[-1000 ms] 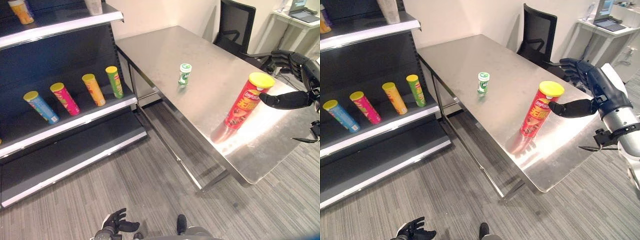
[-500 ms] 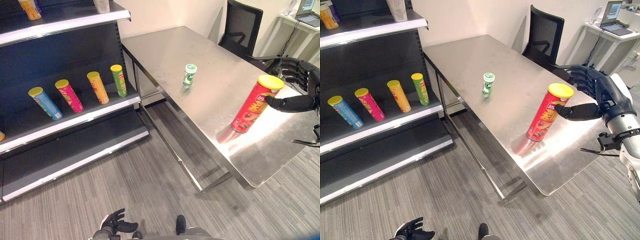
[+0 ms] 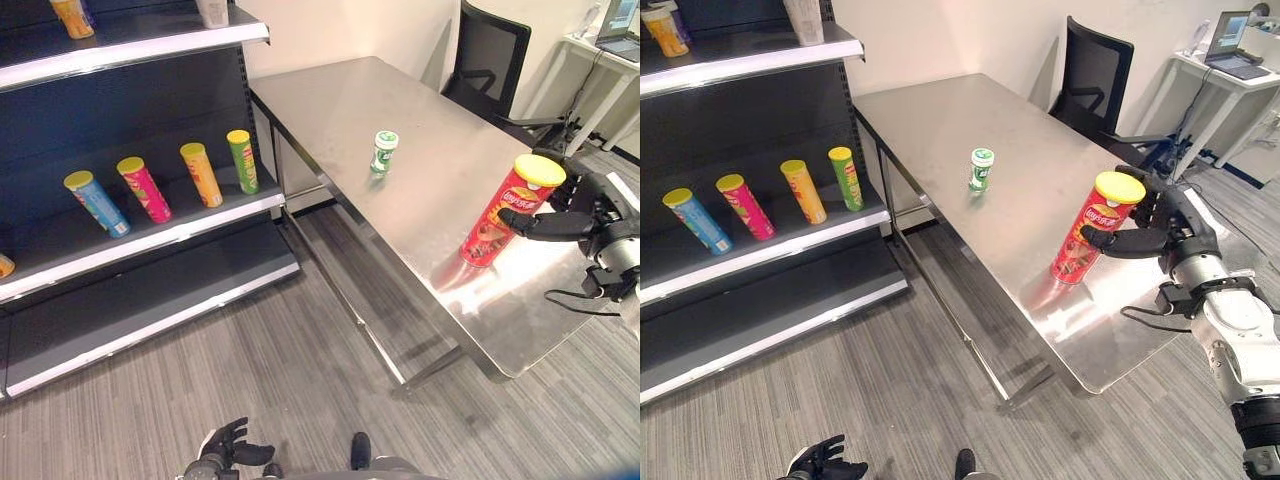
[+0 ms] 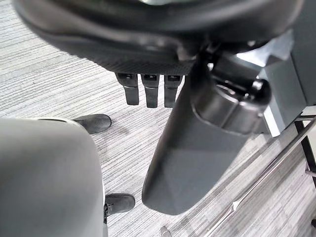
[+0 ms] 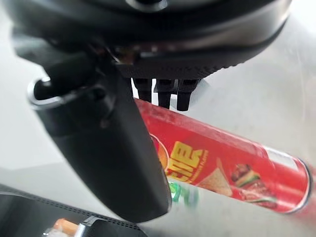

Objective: Put the goods on the table back onto the shelves and tidy them up.

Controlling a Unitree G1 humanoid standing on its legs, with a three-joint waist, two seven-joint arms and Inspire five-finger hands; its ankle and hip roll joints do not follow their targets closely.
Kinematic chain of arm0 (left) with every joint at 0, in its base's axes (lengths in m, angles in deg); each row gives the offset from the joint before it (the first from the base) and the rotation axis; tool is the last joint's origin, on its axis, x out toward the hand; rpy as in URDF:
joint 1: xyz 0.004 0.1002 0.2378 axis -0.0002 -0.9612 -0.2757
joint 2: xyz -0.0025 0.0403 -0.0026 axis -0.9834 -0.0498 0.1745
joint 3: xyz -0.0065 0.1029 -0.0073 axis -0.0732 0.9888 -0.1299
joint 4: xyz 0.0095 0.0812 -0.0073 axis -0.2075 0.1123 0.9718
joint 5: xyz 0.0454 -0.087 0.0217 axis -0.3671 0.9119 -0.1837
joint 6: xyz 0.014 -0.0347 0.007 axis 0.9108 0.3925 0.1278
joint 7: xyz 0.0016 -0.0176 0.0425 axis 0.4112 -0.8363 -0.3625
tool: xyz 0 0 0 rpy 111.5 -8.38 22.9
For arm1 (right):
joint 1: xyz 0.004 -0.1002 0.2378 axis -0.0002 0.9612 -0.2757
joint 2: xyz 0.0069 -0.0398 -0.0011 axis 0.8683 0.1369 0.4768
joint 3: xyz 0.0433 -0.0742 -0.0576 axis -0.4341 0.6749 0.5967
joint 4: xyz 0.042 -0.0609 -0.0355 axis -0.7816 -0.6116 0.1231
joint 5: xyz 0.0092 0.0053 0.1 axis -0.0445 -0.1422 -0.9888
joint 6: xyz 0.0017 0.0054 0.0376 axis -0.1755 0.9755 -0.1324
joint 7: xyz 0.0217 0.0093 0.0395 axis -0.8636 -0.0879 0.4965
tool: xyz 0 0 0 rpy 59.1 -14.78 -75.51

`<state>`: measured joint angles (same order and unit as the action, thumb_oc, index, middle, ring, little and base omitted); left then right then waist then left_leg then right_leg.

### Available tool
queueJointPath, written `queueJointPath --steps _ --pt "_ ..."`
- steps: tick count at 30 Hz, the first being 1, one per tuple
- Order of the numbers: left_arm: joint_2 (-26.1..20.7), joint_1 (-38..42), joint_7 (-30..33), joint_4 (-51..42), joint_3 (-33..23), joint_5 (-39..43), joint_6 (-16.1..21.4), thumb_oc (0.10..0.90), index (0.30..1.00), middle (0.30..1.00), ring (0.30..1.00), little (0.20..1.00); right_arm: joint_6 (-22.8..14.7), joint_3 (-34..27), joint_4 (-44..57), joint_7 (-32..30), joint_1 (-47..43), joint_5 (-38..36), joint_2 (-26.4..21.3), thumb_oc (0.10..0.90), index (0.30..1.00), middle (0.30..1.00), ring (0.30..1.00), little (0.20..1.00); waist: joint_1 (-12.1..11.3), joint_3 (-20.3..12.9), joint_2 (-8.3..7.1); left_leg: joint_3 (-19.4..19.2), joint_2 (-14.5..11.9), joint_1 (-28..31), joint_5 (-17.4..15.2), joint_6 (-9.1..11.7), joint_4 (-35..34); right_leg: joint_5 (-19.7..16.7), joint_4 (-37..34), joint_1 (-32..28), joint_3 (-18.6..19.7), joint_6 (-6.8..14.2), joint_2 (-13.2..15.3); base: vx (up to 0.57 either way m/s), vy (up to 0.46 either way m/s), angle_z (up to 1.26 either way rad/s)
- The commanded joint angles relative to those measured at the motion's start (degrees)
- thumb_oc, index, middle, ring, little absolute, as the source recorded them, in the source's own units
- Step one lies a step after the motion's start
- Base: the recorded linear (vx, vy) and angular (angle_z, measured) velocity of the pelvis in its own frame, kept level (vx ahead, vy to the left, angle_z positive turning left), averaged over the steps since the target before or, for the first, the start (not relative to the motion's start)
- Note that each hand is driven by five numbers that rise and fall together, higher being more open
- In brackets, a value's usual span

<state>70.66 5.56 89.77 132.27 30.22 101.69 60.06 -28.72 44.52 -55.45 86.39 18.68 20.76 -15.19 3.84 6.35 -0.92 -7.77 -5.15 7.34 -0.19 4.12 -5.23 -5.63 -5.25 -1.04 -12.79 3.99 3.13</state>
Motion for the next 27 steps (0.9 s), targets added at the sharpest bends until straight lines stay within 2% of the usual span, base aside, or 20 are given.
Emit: queueJointPath --steps 1,16,24,25,26,27 --pt "-3.52 2.97 -0.17 0.46 2.77 0.13 1.18 0.800 0.900 0.900 0.900 0.900 -4.23 -2.87 -1.83 -1.26 -10.66 -4.08 1.02 0.800 0.900 0.900 0.900 0.900 -1.19 -0.97 -4.04 -2.37 1.92 0.46 -3.62 0.86 0.23 5.10 0.25 -4.79 -0.52 4.67 2.44 0.00 0.000 0.00" --pt "-3.65 3.00 -0.10 0.50 3.49 0.36 1.01 0.800 0.900 0.900 0.900 0.900 -4.72 -1.76 -3.24 -1.57 -13.89 -7.49 2.42 0.800 0.900 0.900 0.900 0.900 -1.70 -0.87 -4.30 -2.13 1.78 0.52 -3.68 0.92 0.23 5.26 0.25 -5.02 -0.95 4.66 2.48 0.00 0.000 0.00" --pt "-3.70 2.75 -0.24 0.17 3.60 0.54 0.92 0.800 0.900 0.900 0.900 0.900 -4.02 -0.37 -3.78 -1.25 -14.52 -7.04 2.06 0.800 0.900 0.900 0.900 0.900 -1.94 -0.87 -4.50 -2.06 1.75 0.50 -3.67 0.97 0.23 5.31 0.25 -5.10 -1.19 4.65 2.44 0.00 0.000 0.00" --pt "-3.66 2.76 -0.25 0.18 3.60 0.61 0.91 0.800 0.900 0.900 0.900 0.900 -3.98 -0.16 -3.85 -1.15 -14.57 -7.05 2.00 0.744 0.815 0.815 0.815 0.815 -1.96 -0.87 -4.52 -2.06 1.74 0.49 -3.65 0.99 0.23 5.32 0.25 -5.09 -1.21 4.65 2.44 0.00 0.000 0.00" --pt "-3.72 2.87 -0.23 0.19 3.61 0.71 0.89 0.800 0.900 0.900 0.900 0.900 -3.71 0.30 -4.15 -1.18 -14.77 -6.78 1.68 0.664 0.695 0.695 0.695 0.695 -2.02 -0.79 -4.57 -2.00 1.71 0.42 -3.56 1.02 0.23 5.29 0.25 -5.06 -1.28 4.63 2.48 0.00 0.000 0.00" --pt "-3.73 2.90 -0.20 0.21 3.57 0.75 0.84 0.800 0.900 0.900 0.900 0.900 -3.48 0.60 -4.24 -1.04 -14.76 -6.45 1.51 0.613 0.620 0.620 0.620 0.620 -2.00 -0.76 -4.60 -1.98 1.70 0.42 -3.55 1.03 0.23 5.29 0.25 -5.07 -1.36 4.63 2.48 0.00 0.000 0.00"
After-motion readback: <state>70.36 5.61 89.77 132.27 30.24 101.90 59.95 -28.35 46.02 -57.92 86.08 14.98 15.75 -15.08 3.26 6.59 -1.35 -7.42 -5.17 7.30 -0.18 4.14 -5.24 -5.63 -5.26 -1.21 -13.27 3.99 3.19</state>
